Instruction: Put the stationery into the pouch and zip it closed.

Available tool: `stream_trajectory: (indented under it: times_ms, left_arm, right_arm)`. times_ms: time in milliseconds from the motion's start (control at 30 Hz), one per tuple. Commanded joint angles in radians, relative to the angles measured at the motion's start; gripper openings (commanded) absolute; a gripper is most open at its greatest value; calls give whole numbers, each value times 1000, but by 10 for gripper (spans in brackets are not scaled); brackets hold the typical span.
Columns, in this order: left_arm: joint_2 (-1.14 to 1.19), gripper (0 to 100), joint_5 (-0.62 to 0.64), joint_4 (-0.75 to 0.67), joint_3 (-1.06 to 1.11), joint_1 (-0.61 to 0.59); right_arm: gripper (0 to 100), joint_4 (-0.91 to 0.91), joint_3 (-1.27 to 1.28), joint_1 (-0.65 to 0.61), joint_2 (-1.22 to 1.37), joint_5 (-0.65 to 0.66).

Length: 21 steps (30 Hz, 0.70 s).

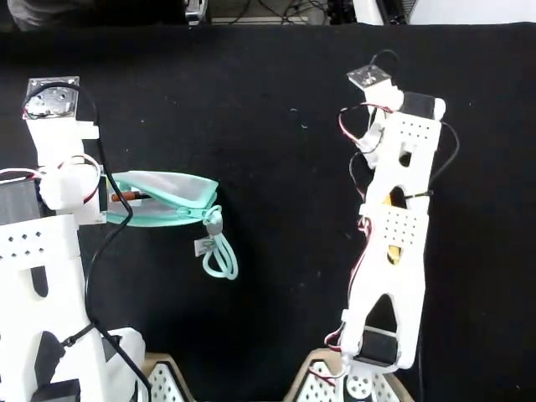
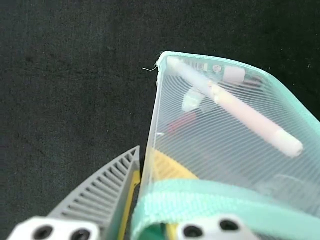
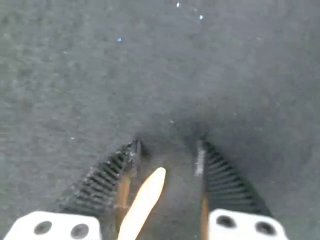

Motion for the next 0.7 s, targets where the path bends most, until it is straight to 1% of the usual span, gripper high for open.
stream_trajectory:
  times_ms: [0, 67, 233, 433, 533, 667]
  left_arm:
    - [21, 30, -8, -14, 30, -19]
    - [21, 30, -8, -14, 30, -19]
    - [21, 30, -8, -14, 30, -19]
    - [21, 30, -9, -14, 30, -18]
    - [21, 30, -9, -14, 30, -18]
    - [21, 30, -9, -14, 30, -18]
  right_arm:
    - [145, 2, 22, 12, -50, 5]
    - [141, 2, 33, 20, -50, 5]
    - [209, 3, 13, 49, -58, -17]
    - [184, 5, 31, 94, -110, -23]
    - [184, 5, 122, 97, -162, -26]
    - [185, 3, 329, 72, -306, -57]
